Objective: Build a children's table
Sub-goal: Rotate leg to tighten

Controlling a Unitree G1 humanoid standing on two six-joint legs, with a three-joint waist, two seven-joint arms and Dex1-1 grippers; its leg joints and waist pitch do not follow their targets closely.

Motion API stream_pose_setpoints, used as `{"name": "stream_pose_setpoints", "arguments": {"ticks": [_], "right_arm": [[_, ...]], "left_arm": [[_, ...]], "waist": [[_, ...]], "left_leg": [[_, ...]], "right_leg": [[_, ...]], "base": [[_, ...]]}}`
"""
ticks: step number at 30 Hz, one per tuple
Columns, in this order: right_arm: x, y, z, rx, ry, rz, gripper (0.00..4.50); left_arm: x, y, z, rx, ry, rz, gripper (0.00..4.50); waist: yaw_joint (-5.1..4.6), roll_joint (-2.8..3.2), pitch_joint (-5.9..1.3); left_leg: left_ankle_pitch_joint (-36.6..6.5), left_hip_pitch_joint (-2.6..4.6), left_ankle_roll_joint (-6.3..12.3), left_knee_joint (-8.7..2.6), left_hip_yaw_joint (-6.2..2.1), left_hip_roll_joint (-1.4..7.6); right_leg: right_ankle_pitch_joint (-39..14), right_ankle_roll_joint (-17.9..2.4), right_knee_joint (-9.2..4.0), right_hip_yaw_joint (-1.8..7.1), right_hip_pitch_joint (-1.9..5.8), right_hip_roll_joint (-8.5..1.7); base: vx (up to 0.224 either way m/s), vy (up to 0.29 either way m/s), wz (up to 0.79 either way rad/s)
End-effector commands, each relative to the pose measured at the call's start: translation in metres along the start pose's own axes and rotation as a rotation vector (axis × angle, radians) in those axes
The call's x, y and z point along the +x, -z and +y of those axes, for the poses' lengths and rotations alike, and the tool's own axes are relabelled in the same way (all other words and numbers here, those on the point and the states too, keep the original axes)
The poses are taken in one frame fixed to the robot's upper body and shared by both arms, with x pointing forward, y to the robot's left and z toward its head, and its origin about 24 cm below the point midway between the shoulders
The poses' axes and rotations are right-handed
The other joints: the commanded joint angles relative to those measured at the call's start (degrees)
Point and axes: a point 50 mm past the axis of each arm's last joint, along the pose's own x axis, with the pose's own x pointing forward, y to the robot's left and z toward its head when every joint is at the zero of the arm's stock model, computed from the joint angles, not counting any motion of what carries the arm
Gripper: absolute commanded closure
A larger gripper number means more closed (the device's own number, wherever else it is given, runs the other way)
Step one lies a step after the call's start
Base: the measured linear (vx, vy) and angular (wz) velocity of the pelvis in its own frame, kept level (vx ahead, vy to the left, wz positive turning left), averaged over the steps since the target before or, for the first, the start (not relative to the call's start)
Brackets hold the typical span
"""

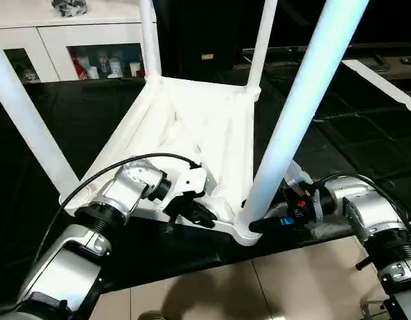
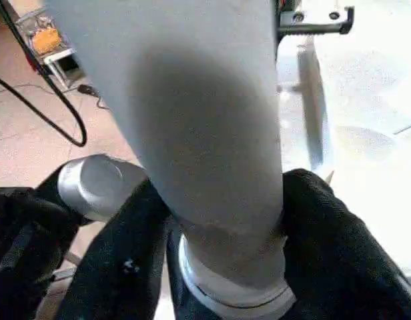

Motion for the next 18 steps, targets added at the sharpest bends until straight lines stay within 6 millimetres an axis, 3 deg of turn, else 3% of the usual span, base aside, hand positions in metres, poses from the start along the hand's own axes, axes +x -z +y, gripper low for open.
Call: {"name": "stream_pose_setpoints", "arguments": {"ticks": [1,6,8,9,11,13,16,18], "right_arm": [[0.004,-0.001,0.004,-0.010,-0.040,-0.023,2.33],[0.012,-0.004,0.004,-0.027,0.073,-0.111,2.43],[0.018,-0.001,-0.003,0.012,0.189,-0.116,2.46],[0.023,0.001,-0.006,0.034,0.243,-0.117,2.48],[0.031,0.003,-0.011,0.056,0.324,-0.121,2.50],[0.042,0.006,-0.018,0.074,0.427,-0.121,2.51],[0.060,0.006,-0.031,0.141,0.589,-0.138,2.53],[0.069,0.002,-0.040,0.191,0.688,-0.157,2.56]], "left_arm": [[0.003,-0.007,0.002,0.007,-0.032,-0.027,4.50],[0.005,-0.010,0.010,-0.068,-0.179,-0.074,4.50],[0.010,-0.012,0.013,-0.103,-0.256,-0.102,4.50],[0.013,-0.013,0.015,-0.118,-0.296,-0.109,4.50],[0.019,-0.014,0.018,-0.140,-0.354,-0.113,4.50],[0.027,-0.018,0.021,-0.186,-0.412,-0.138,4.50],[0.042,-0.025,0.026,-0.256,-0.488,-0.183,4.50],[0.047,-0.031,0.030,-0.290,-0.540,-0.205,4.50]], "waist": [[-0.34,-0.34,-4.38],[-0.32,-0.19,-4.18],[-0.65,-0.21,-4.01],[-0.98,-0.05,-3.90],[-2.03,-0.35,-3.57],[-2.87,-0.43,-3.58],[-4.16,-0.35,-3.53],[-4.70,-0.28,-3.59]], "left_leg": [[-10.2,0.25,4.01,-3.12,1.12,-0.72],[-11.7,0.28,3.33,-3.34,1.03,-0.69],[-13.1,0.18,2.41,-3.52,0.96,-0.81],[-14.2,0.22,1.60,-3.61,0.89,-0.91],[-15.8,-0.06,0.49,-3.99,0.64,-1.26],[-16.3,-0.01,0.32,-3.87,0.62,-1.51],[-16.1,-0.42,0.24,-3.91,0.35,-1.90],[-16.6,-0.23,0.67,-3.71,0.48,-2.12]], "right_leg": [[-7.7,-15.2,-3.26,1.66,3.55,-1.76],[-9.1,-14.7,-3.58,1.65,3.55,-1.78],[-12.3,-13.6,-3.84,1.56,3.62,-1.77],[-15.2,-12.6,-4.17,1.55,3.50,-1.84],[-22.5,-9.3,-4.99,1.20,3.56,-1.79],[-26.5,-7.4,-5.59,1.13,3.47,-1.89],[-29.5,-5.8,-5.98,0.67,3.54,-1.70],[-29.7,-5.5,-6.30,0.67,3.15,-1.48]], "base": [[0.000,0.000,0.00],[0.000,0.000,0.00],[0.000,0.000,0.00],[0.000,0.000,0.00],[0.000,0.000,0.00],[0.000,0.000,0.00],[0.000,0.000,0.00],[0.000,0.000,0.00]]}}
